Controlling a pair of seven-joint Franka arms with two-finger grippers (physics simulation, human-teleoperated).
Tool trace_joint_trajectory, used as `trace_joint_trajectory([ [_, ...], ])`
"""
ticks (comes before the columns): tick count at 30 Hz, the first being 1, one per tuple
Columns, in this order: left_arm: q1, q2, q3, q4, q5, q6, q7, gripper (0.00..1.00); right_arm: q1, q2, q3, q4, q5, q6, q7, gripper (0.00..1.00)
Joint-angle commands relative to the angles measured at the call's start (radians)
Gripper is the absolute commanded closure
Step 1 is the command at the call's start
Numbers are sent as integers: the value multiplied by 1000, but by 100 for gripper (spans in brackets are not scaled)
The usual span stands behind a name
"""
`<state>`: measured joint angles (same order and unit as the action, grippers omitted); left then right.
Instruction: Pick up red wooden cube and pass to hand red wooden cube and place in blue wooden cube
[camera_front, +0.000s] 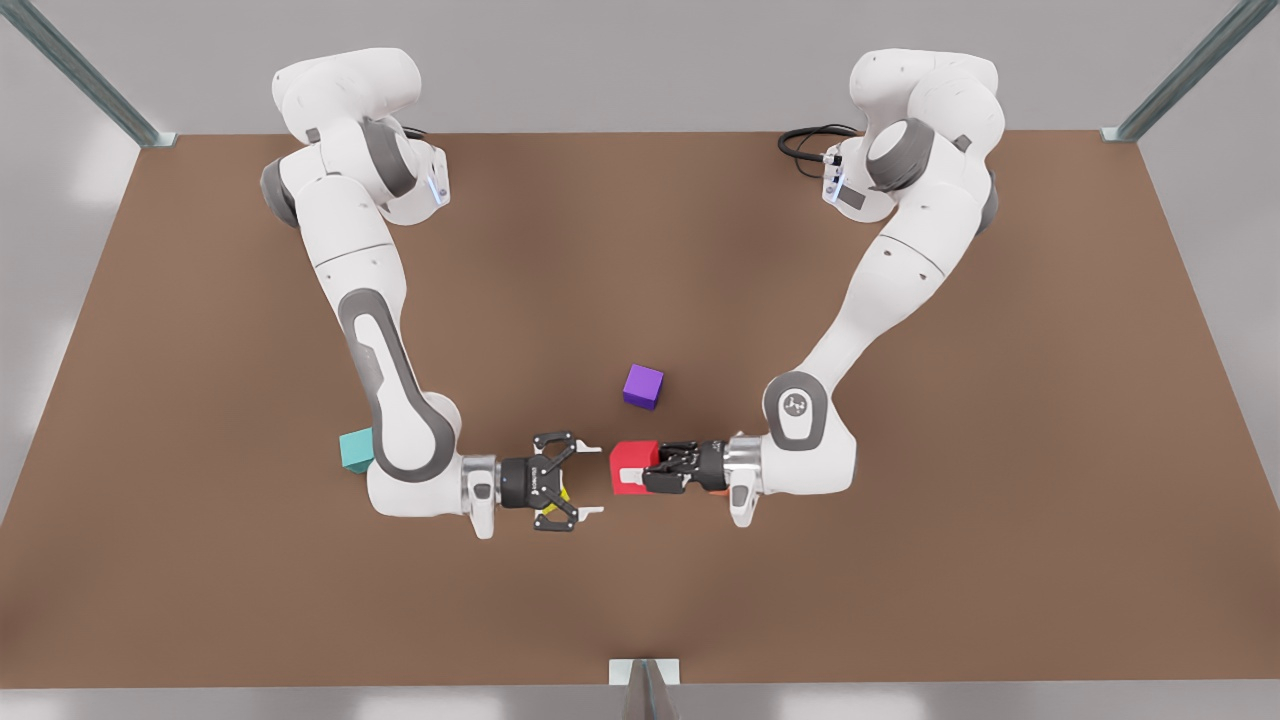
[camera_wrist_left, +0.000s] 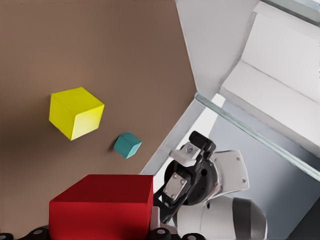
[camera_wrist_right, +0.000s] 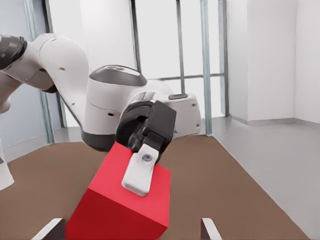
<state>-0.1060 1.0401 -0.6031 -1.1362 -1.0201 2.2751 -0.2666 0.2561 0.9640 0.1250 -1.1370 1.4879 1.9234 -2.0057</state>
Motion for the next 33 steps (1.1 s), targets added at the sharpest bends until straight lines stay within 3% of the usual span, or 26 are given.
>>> trace_joint_trajectory([
  [1,5,-2,-1,-4,-9,-3,247,36,2,-2,5,2,12,9,-68,0],
  [33,45,3,-57,-45,-34,-2,403,36,-5,-10,65,-56,37,20,-70,0],
])
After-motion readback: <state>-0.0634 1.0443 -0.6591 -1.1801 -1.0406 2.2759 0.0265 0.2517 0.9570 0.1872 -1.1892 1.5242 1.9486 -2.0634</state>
